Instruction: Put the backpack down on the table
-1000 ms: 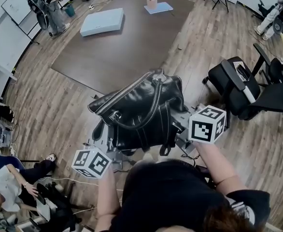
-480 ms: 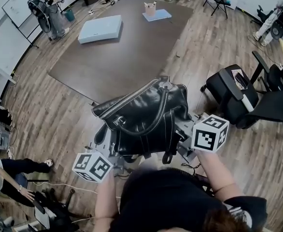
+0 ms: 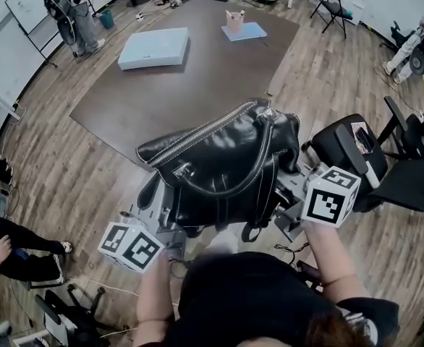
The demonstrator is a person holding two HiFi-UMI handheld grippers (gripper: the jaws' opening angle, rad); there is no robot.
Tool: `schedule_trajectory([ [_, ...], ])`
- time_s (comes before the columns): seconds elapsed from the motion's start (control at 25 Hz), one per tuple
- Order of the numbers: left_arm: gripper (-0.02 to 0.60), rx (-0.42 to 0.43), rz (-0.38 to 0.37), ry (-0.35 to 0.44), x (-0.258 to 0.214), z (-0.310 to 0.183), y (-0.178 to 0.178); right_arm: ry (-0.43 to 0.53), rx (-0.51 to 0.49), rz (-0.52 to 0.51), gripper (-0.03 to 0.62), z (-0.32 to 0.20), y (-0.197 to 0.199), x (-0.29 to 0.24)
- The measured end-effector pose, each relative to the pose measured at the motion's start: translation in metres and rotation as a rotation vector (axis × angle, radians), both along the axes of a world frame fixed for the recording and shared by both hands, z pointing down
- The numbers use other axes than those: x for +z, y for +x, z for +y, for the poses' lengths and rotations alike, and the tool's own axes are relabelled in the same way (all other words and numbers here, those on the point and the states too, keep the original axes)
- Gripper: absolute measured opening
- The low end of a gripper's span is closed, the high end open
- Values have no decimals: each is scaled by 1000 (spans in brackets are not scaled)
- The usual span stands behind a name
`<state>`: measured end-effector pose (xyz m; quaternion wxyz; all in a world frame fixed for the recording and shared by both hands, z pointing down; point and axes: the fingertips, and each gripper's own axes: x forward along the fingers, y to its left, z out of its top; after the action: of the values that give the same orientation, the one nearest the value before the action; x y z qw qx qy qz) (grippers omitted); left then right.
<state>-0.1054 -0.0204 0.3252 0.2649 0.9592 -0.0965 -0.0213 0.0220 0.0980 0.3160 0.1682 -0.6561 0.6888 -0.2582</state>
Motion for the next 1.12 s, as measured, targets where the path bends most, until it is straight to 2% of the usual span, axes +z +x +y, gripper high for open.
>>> schedule_trajectory([
  [0.28,44,-39,61,39,-32,-60,26,36,-46,32,44,-67,33,-33],
  [0.52,44,-73,90,64,-41,-106,37,51,-81,43,44,-121,50,-41],
  [0.88,44,-153,94,83,-46,-160,52,46,-158,54,44,-188,73,-45],
  [1.12,44,-247,84,86,-44,-190,67,50,-247,48,44,-235,99,-38],
])
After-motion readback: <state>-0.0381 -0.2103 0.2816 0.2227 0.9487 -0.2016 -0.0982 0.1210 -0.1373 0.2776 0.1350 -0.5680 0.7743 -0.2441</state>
